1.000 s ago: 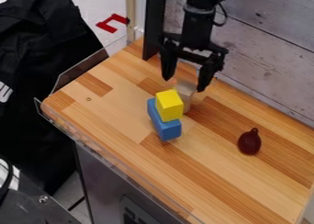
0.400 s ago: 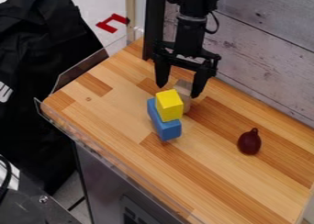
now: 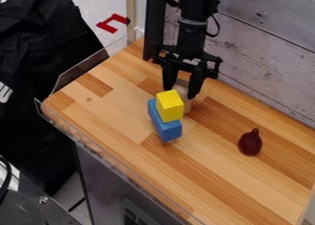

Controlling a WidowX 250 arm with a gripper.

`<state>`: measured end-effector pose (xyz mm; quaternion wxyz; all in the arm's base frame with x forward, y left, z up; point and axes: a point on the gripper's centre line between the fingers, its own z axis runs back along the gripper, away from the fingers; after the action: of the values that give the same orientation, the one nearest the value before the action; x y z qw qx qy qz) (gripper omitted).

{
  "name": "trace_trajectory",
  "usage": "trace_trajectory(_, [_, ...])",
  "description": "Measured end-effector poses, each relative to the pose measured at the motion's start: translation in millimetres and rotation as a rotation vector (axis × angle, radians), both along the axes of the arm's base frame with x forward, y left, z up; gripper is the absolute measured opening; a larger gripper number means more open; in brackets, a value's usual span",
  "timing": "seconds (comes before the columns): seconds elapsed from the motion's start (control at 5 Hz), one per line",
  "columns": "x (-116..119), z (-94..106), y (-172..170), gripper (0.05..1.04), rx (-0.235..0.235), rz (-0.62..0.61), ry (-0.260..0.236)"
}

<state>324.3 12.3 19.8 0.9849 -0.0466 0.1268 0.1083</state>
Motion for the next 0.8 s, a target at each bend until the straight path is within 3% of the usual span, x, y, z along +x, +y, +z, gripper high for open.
trace_trajectory(0.4, [6.3,5.7,-6.6,0.546,0.029,-0.028,-0.013])
trace_trajectory(0.6, [16.9,22.8,-30.0,0.546,0.078,-0.084,-0.036])
trace_trajectory(0.8, [21.7,33.6,-54.1,0.546,0.069,-0.136,-0.068])
